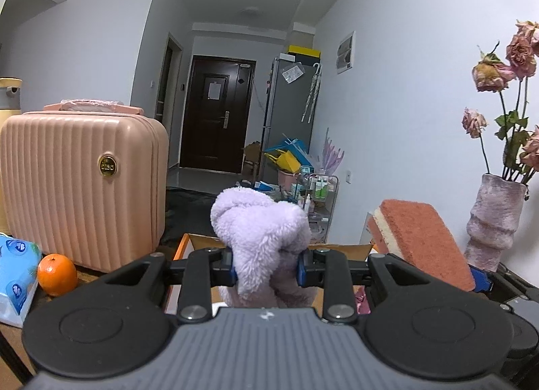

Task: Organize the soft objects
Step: 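Open the left gripper to drop the headband while the right drops the sponge into the box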

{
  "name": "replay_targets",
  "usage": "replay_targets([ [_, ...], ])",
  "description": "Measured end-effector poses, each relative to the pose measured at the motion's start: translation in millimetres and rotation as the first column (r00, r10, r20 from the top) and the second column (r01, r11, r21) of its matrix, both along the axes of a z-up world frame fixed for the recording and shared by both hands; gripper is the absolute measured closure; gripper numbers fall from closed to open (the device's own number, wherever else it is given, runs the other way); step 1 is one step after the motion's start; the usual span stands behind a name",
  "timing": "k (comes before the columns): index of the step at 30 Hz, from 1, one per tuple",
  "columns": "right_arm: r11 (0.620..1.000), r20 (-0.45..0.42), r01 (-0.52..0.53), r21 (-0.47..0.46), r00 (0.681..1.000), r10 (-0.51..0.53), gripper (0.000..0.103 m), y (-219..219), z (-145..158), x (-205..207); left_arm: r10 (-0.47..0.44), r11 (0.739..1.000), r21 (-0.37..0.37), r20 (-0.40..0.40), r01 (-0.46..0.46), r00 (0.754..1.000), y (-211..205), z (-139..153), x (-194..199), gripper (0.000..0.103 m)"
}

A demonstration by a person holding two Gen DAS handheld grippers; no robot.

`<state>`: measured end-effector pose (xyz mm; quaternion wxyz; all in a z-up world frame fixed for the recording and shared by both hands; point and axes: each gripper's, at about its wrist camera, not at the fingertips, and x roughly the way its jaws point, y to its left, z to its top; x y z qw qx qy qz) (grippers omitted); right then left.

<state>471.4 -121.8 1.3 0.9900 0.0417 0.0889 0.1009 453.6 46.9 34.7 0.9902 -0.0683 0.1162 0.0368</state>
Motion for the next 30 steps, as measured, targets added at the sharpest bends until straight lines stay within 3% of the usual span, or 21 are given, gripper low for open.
replay_targets([
  [14,0.999,-0.024,0.002,-0.037,1.000,-0.003,0.032,12.2,-3.5,36.1,0.022,1.000,0.012,-0.017,-0.022,1.000,2.9,-7.6,36.1,0.073],
  [30,0.992,-0.085,0.020,-0.121,0.996,-0.030,0.032,31.5,-11.8,64.4,0.048,0.999,0.003,-0.091,-0.048,0.995,8.3,-21.8,68.3,0.073],
])
